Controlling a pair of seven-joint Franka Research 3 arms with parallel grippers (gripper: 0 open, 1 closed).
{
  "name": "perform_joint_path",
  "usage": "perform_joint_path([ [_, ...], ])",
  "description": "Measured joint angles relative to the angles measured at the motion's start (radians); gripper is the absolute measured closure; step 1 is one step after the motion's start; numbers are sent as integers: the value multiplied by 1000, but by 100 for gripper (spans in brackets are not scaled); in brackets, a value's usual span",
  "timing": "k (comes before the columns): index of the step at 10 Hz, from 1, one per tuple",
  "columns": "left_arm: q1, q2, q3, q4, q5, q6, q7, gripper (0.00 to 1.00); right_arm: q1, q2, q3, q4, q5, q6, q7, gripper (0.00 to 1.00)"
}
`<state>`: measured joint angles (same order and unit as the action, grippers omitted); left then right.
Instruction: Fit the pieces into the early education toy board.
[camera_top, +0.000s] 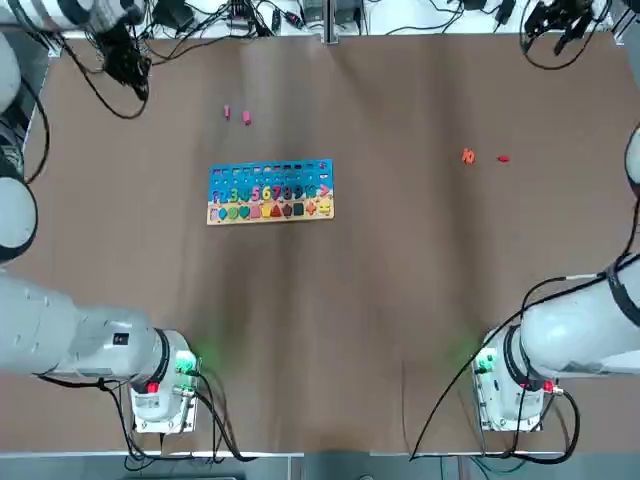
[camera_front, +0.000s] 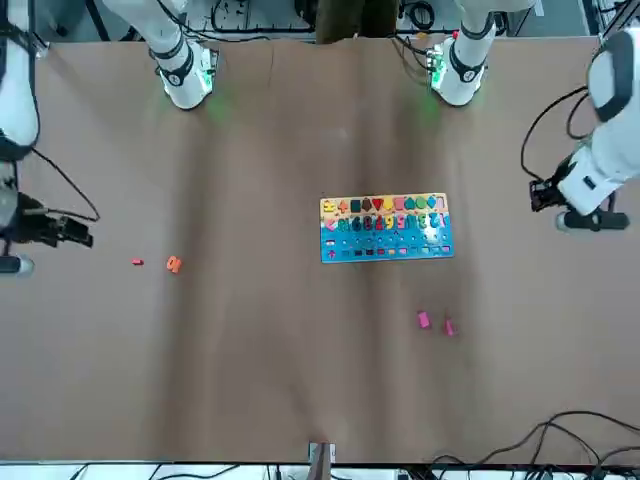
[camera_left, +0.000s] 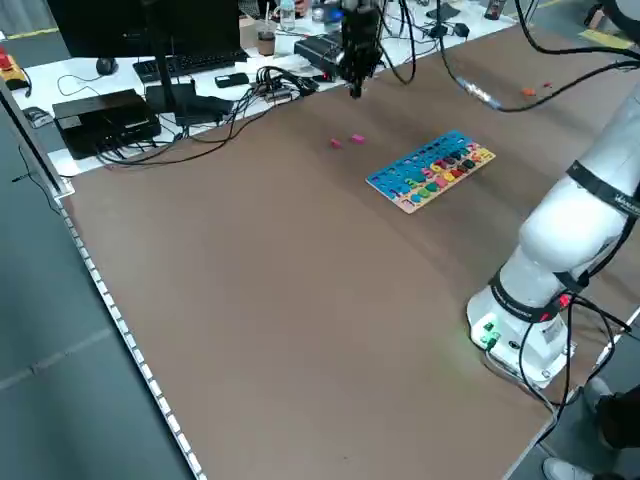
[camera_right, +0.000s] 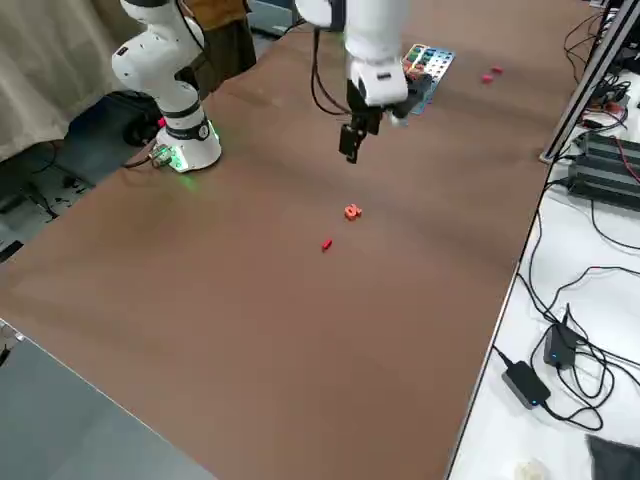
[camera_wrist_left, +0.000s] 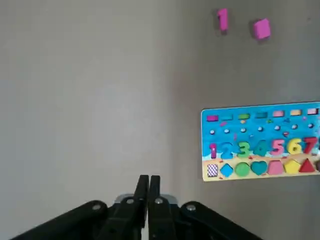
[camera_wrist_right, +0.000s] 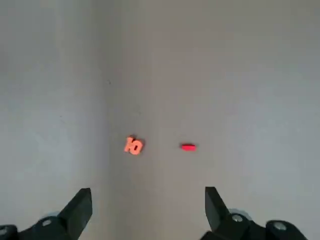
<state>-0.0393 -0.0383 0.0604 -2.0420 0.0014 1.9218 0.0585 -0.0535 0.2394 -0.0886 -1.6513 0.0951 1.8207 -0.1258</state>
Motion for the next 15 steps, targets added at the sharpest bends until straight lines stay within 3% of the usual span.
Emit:
perform_joint_path([
  [4,-1,-21,-8,-257,0,264,0,99,27,137,8,-8,9,98,35,4],
  [7,-2,10,-29,-393,0,436,0,99,56,188,9,-14,11,106,252,6],
  [11,-2,125,-82,-445,0,596,-35,99,94,219,9,-199,30,311,404,13],
  [15,-5,201,-119,-446,0,662,-88,99,98,245,9,-246,67,363,410,17],
])
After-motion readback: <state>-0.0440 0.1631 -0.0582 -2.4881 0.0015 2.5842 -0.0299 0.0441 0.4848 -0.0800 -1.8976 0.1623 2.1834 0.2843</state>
